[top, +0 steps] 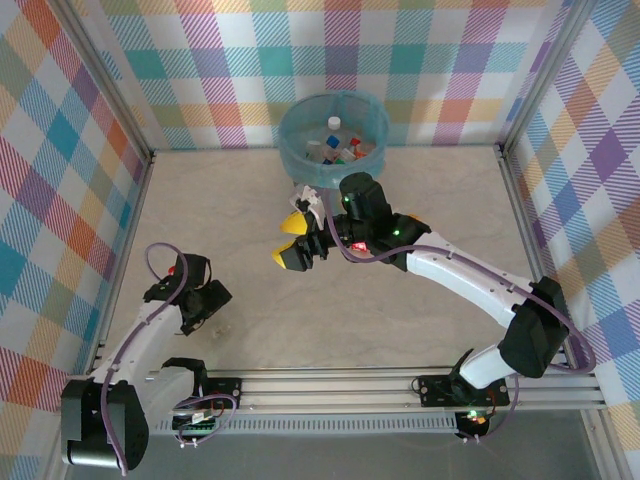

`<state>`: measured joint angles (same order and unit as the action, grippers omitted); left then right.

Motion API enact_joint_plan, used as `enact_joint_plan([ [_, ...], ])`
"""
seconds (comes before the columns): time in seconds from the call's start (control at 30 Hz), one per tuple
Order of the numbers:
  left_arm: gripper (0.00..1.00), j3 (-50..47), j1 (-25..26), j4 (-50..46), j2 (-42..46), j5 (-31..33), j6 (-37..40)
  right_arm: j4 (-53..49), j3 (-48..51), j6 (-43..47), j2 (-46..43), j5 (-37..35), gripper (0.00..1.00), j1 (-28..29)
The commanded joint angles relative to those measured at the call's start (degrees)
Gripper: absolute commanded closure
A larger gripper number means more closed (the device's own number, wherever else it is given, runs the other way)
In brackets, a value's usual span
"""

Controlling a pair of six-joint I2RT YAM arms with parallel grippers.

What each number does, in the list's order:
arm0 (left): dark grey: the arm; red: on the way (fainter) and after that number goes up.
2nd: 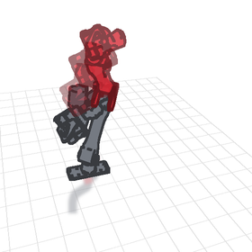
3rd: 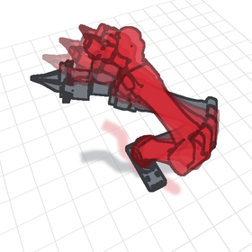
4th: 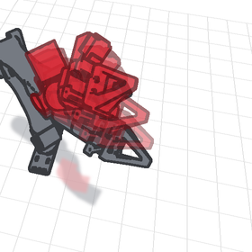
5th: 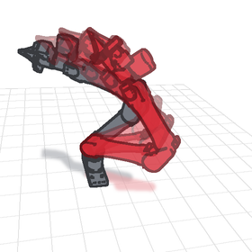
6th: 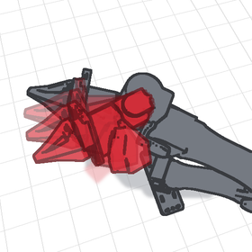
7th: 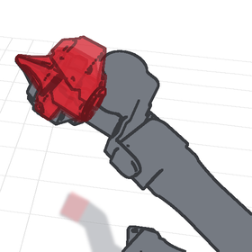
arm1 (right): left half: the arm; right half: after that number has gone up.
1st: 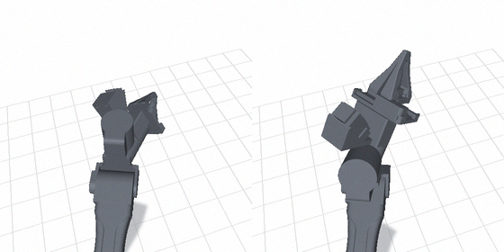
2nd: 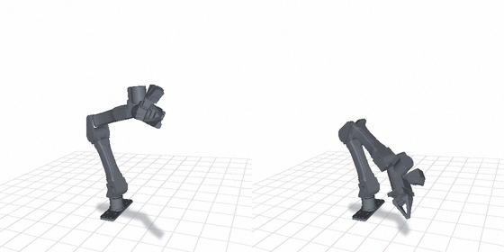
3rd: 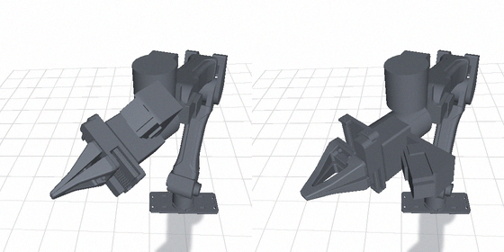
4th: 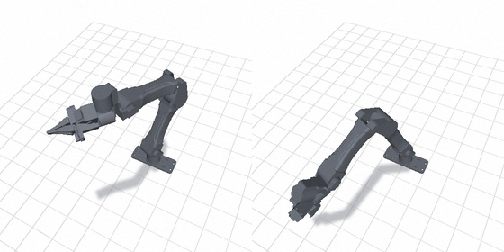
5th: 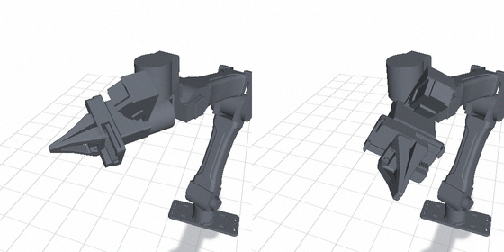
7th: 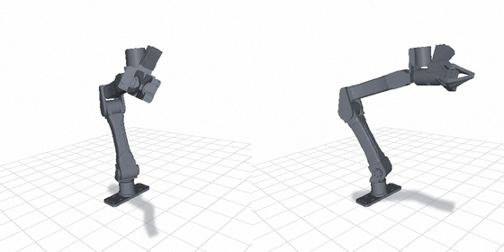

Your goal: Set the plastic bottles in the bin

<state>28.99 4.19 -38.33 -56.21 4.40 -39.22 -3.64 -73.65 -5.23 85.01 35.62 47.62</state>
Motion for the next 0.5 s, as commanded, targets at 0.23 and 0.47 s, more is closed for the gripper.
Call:
enact_joint_plan([
  [0.23, 0.24, -2.18, -0.58, 4.46, -1.25, -5.35, 0.9, 1.54, 0.02, -0.49, 0.05, 0.42, 0.14, 0.31],
  [0.47, 0.37, -2.47, -0.57, 5.02, -0.42, -5.64, 1.53, 1.47, -0.03, -1.13, 1.17, -0.27, 0.14, 0.35],
])
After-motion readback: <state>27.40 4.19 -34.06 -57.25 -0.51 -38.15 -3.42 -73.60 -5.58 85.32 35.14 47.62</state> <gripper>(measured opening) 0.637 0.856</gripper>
